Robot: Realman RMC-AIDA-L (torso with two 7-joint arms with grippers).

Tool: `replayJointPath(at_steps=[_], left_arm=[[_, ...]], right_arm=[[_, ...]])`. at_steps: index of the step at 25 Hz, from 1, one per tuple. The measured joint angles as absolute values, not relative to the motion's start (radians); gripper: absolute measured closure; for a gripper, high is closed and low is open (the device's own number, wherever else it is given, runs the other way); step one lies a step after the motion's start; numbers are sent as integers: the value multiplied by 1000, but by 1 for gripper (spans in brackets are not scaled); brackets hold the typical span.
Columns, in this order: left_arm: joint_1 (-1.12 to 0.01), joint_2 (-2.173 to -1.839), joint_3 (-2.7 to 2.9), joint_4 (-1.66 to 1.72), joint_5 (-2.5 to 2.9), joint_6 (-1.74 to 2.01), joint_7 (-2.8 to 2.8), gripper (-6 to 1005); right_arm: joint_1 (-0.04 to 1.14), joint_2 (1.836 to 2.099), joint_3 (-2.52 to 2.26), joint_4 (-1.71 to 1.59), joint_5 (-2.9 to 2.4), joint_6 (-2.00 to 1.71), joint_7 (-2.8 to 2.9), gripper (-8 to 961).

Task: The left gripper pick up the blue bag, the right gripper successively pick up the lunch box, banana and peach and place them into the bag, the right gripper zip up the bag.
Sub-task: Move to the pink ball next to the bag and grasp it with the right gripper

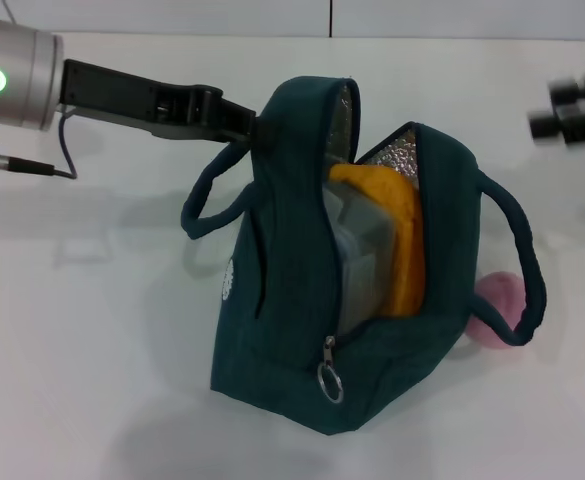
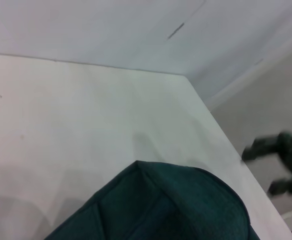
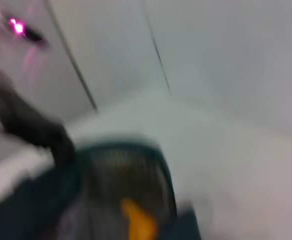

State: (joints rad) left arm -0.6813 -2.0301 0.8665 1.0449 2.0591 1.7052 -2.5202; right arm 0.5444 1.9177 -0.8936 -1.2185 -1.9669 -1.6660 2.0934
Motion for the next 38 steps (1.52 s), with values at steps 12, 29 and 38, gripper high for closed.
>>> replayJointPath(at_steps=[12, 29, 38], left_arm=[[-690, -2030, 854, 1045, 2065, 1704, -2523, 802], [-692, -2032, 854, 1045, 2060, 1704, -2523, 792], [-690, -2032, 854, 1045, 2060, 1704, -2522, 788]], right_arm=[[578, 2000, -936, -1197, -2393, -1777, 2242, 300], [682, 2020, -1191, -1034, -2417, -1577, 2244, 305], [687, 2018, -1196, -1033, -2416, -1572, 2243, 501]])
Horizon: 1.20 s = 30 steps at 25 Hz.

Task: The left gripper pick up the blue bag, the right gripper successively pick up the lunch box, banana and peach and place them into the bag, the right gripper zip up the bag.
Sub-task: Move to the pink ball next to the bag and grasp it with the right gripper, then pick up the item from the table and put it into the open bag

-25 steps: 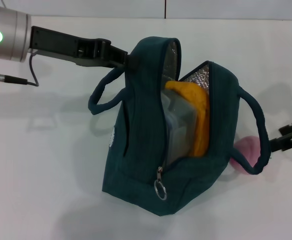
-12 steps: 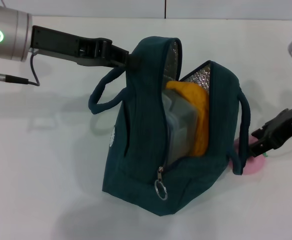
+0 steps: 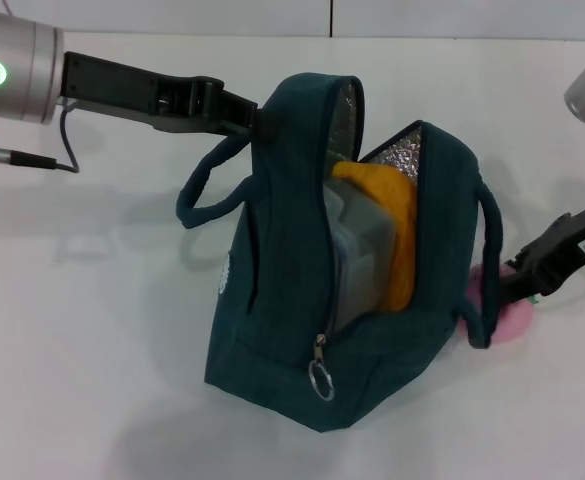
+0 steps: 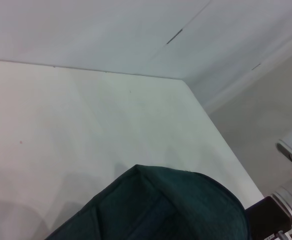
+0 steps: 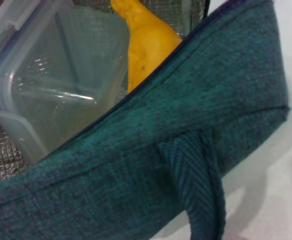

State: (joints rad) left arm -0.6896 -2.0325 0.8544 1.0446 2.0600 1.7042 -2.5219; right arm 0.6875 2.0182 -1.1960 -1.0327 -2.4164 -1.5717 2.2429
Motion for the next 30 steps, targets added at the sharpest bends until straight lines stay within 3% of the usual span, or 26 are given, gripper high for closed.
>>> replayJointPath(at_steps=[7, 13, 16, 25, 30], left_arm=[[-689, -2033, 854, 1045, 2059, 1704, -2520, 784], [-686, -2034, 854, 1045, 2053, 1707, -2520, 781], [-685, -2034, 854, 1045, 2047, 1715, -2528, 779], [-688, -2029, 856, 1052, 2024, 1745, -2562, 774], [-693, -2028, 855, 1055, 2022, 1763, -2578, 771]], right_arm=[[678, 2007, -1113, -1003, -2424, -1595, 2242, 662], [614, 1962, -931, -1024, -2423, -1616, 2231, 737], [558, 1951, -821, -1113, -2316, -1639, 2182, 763], [493, 1951, -725, -1083, -1777, -1809, 1942, 850], [565, 1979, -736, -966, -1724, -1872, 1857, 876]])
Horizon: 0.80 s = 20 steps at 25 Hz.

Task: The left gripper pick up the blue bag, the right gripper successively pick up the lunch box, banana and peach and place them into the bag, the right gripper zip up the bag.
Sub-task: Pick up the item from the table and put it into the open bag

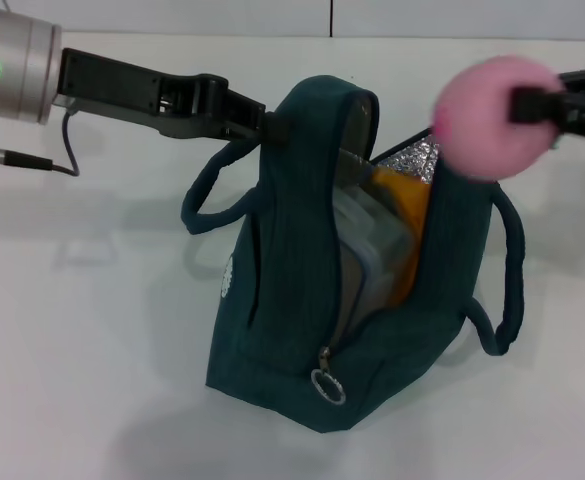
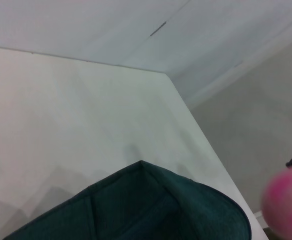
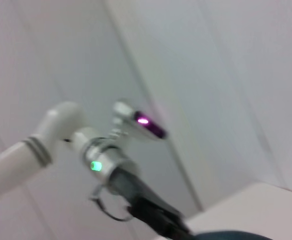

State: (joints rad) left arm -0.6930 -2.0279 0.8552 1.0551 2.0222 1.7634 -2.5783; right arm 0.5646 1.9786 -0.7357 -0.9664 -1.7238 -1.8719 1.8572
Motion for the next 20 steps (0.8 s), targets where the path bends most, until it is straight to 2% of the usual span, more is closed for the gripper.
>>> replayJointPath(at_steps=[8, 14, 20], left_arm=[[-706, -2025, 856, 1054, 2022, 1769, -2584, 767], [-704, -2022, 856, 1052, 2022, 1769, -2585, 764], [-706, -2022, 857, 1054, 2021, 1769, -2586, 761]], right_arm=[[698, 1994, -929, -771, -1727, -1809, 1783, 904], [704, 2008, -1055, -763, -1727, -1756, 1784, 915], [714, 2011, -1130, -725, -1731, -1736, 1789, 914]])
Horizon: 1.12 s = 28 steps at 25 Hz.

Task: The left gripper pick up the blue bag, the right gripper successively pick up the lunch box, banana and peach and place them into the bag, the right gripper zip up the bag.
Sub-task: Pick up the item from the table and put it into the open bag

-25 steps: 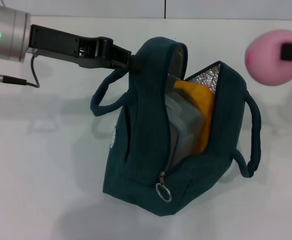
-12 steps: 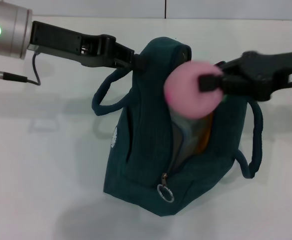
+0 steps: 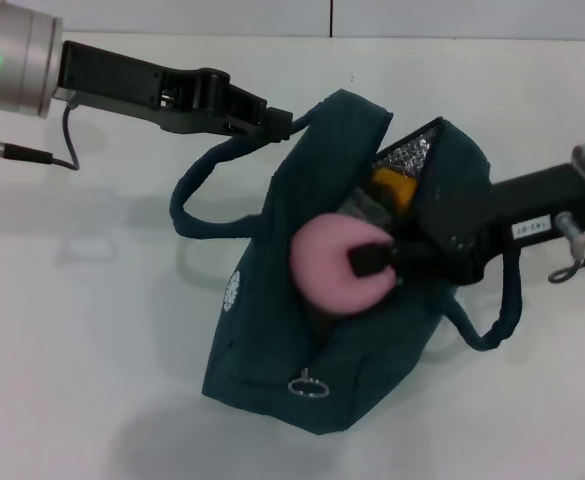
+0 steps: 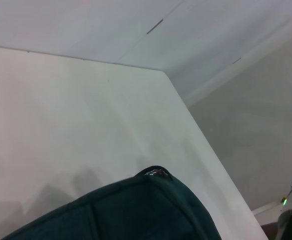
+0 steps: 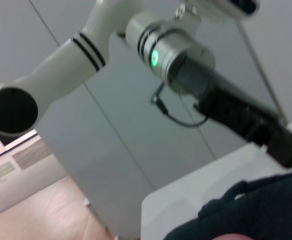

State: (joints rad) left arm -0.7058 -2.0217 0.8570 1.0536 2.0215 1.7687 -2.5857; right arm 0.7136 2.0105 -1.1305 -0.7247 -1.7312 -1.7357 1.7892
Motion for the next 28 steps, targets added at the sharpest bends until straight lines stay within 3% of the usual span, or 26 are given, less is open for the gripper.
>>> replayJointPath(at_steps=[6, 17, 28], left_arm=[[-706, -2022, 856, 1054, 2021, 1769, -2587, 757], [-704, -2021, 858, 1055, 2022, 1769, -2594, 751], [-716, -2023, 877, 1055, 2022, 1769, -2548, 745]], right_arm=[[724, 2010, -1149, -700, -1765, -1737, 1811, 914], [717, 1979, -1132, -715, -1806, -1732, 1864, 914], [729, 1998, -1133, -752, -1867, -1694, 1892, 914]])
